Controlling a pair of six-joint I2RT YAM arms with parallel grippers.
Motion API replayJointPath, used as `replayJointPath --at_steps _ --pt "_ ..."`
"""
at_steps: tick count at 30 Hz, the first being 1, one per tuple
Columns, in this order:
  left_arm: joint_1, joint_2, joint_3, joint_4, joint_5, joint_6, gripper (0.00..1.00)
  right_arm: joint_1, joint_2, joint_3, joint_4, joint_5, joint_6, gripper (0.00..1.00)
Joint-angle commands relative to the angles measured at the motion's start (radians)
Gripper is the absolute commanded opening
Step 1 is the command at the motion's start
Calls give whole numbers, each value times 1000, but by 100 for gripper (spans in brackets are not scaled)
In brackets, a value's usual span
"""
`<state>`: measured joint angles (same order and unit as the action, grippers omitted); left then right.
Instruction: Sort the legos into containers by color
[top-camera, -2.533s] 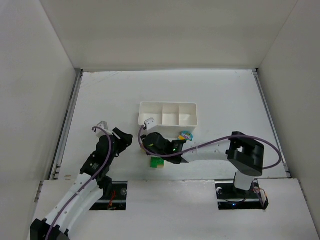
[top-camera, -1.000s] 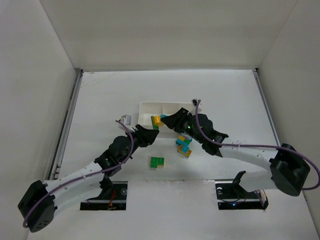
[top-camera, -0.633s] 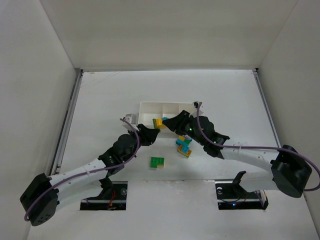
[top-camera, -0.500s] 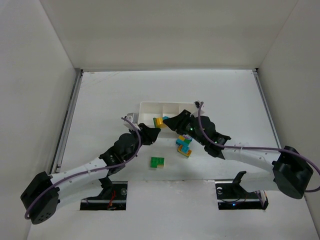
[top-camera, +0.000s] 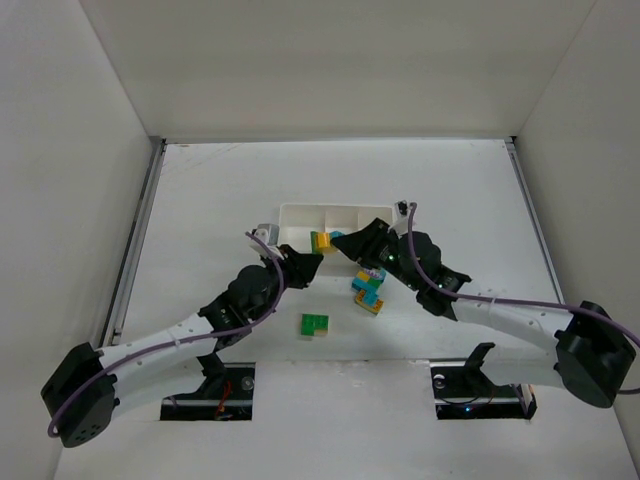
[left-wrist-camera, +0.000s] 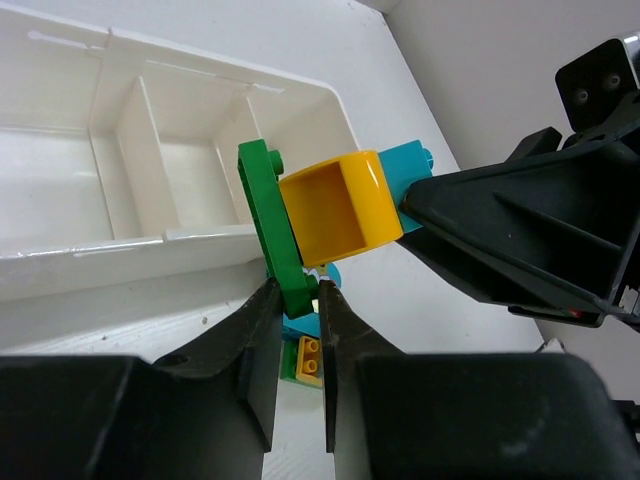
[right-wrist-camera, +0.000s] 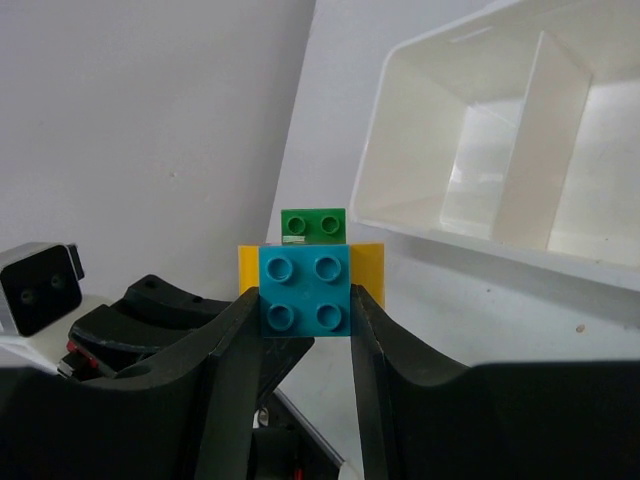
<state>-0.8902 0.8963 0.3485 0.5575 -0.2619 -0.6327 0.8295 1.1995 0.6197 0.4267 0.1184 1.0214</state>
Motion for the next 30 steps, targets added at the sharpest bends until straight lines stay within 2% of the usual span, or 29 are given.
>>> replayJointPath --at_steps 1,12,15,23,30 --pt "26 -45 6 -10 -37 39 6 -30 -47 -5 46 -8 2 26" --pt "72 -82 3 -31 -28 36 6 -60 -61 0 26 -43 -14 26" --pt "72 -117 6 -50 -28 31 6 -60 -75 14 -32 -19 -61 26" --pt "118 -260 50 -280 -50 -33 7 -19 -87 118 -314 230 -308 26" --pt "187 -335 50 -455 -50 -117 8 -1 75 235 -347 207 -391 26"
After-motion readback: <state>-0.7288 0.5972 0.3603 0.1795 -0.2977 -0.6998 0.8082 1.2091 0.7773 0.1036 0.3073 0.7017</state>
